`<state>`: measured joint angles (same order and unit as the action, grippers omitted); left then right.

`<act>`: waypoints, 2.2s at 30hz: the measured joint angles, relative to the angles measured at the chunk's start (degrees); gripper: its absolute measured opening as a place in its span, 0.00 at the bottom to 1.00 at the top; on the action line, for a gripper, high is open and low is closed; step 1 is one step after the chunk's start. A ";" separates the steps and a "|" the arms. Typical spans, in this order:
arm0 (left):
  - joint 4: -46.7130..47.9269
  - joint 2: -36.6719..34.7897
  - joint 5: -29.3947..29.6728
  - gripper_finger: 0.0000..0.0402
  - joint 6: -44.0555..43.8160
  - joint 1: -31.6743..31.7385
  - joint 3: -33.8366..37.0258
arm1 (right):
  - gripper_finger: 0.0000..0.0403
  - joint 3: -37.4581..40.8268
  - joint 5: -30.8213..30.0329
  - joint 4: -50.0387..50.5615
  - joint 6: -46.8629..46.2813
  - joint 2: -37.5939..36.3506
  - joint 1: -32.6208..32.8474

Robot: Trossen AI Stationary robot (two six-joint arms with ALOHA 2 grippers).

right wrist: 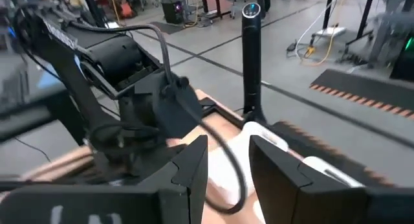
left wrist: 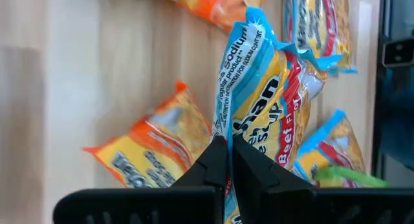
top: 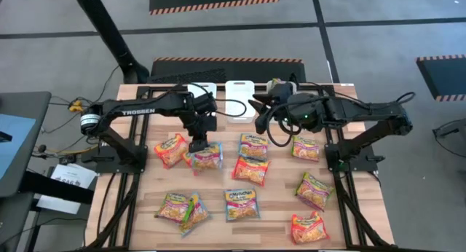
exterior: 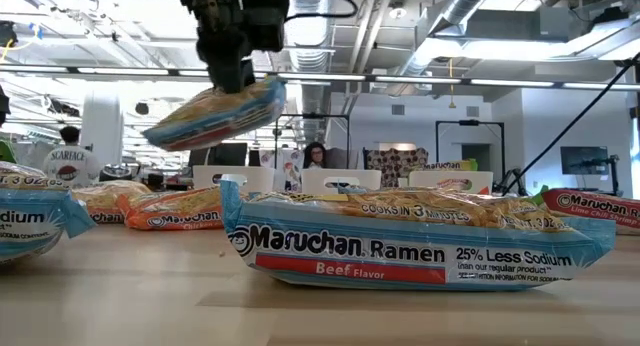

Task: Sort Maruchan noodles
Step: Put the blue noodle pack into the center white bin

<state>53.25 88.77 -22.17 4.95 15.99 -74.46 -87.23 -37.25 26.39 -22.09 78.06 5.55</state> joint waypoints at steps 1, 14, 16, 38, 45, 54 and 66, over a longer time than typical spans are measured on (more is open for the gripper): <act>-0.04 0.00 0.51 0.00 -0.02 0.00 -0.58 | 0.34 0.01 -0.02 0.08 -1.43 0.00 0.32; -1.22 0.01 3.56 0.00 2.36 1.52 -5.64 | 0.44 -0.01 0.03 7.42 -16.76 0.00 5.53; -2.14 0.02 3.56 0.00 2.36 1.73 -5.96 | 0.47 0.02 1.69 9.32 -19.04 0.00 6.23; -17.85 0.02 4.72 0.00 5.38 1.69 -6.20 | 0.47 9.83 8.81 7.37 -16.34 0.07 1.79; -25.08 0.02 4.71 0.00 5.36 1.66 -6.20 | 0.47 9.83 15.13 7.41 -10.42 0.04 -2.90; -29.02 0.02 5.09 0.00 4.80 1.66 -6.20 | 0.47 9.83 21.20 7.41 -10.40 0.04 -6.34; -35.29 0.04 7.32 0.00 4.26 -0.26 -6.16 | 0.47 9.76 24.12 6.54 -11.44 -0.02 -8.21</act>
<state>17.96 88.82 -14.85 9.21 15.73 -80.62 -77.47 -13.13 32.93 -33.53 78.05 -2.66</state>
